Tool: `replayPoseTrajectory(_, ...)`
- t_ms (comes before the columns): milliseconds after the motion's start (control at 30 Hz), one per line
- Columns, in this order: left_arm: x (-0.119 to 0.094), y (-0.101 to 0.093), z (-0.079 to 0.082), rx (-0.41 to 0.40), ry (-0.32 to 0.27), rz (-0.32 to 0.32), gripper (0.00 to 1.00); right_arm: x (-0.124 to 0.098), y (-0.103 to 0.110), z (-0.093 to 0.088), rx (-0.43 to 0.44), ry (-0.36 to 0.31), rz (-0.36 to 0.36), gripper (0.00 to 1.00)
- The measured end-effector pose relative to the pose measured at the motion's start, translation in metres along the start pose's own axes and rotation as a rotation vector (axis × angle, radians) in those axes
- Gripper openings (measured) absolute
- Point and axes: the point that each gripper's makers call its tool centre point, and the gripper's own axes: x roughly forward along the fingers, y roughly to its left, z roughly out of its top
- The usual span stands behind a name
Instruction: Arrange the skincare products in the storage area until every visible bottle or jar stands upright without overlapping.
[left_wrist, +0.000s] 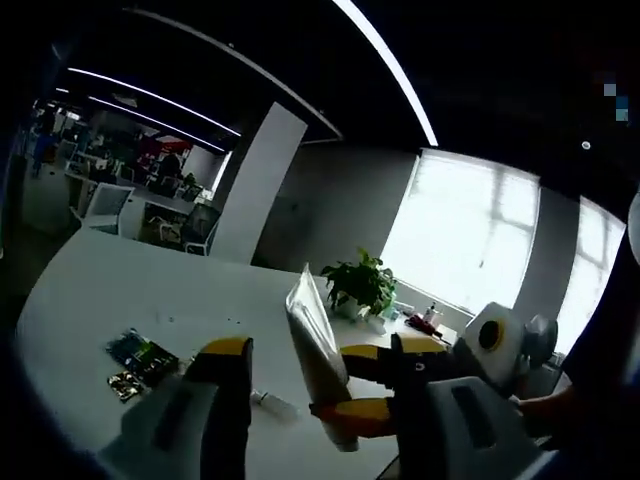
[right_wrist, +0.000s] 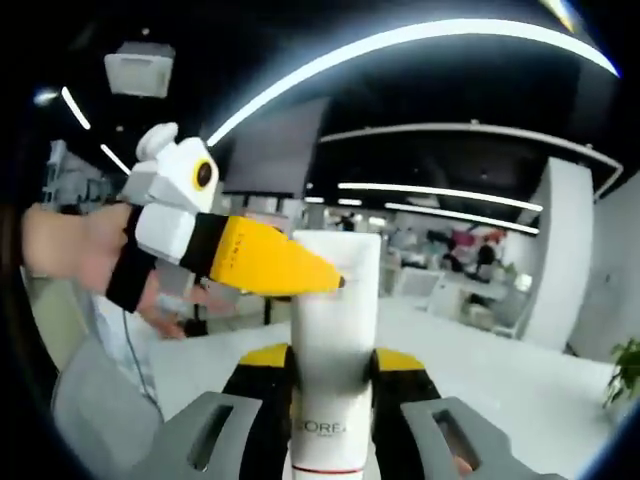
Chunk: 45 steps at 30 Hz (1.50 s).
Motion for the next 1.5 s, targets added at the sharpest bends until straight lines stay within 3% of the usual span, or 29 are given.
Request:
replayPoseTrajectory(167, -0.001, -0.002, -0.003, -0.02, 0.003, 0.007, 0.4, -0.002, 0.002, 0.005, -0.007, -0.012, -0.01, 0.21)
replayPoseTrajectory(433, 0.0, 0.001, 0.005, 0.019, -0.018, 0.023, 0.33, -0.003, 0.008, 0.009, -0.007, -0.022, -0.009, 0.21)
replayPoseTrajectory(633, -0.001, 0.003, 0.0, 0.05, 0.002, 0.044, 0.29, -0.002, 0.011, 0.01, -0.007, -0.025, -0.001, 0.22)
replayPoseTrajectory(733, -0.002, 0.004, -0.001, 0.062, 0.007, 0.05, 0.21, -0.001, 0.011, 0.01, -0.013, -0.024, -0.003, 0.22)
replayPoseTrajectory(900, 0.0, 0.009, -0.001, 0.058, 0.012, 0.053, 0.2, -0.001, 0.011, 0.009, -0.008, -0.018, -0.004, 0.22)
replayPoseTrajectory(1000, 0.001, 0.007, -0.004, 0.048, 0.029, 0.031, 0.18, 0.0, 0.011, 0.007, 0.008, -0.016, -0.003, 0.22)
replayPoseTrajectory(1067, 0.002, 0.01, -0.002, 0.111, 0.042, 0.024, 0.17, 0.0, 0.011, 0.006, 0.012, -0.015, -0.004, 0.23)
replayPoseTrajectory(1267, 0.001, 0.007, 0.001, 0.108, 0.081, -0.025, 0.15, -0.003, 0.011, 0.01, 0.029, -0.029, 0.008, 0.24)
replayPoseTrajectory(1500, 0.0, 0.001, 0.001, 0.219, 0.155, -0.09, 0.14, -0.001, 0.015, 0.014, 0.087, -0.016, 0.08, 0.24)
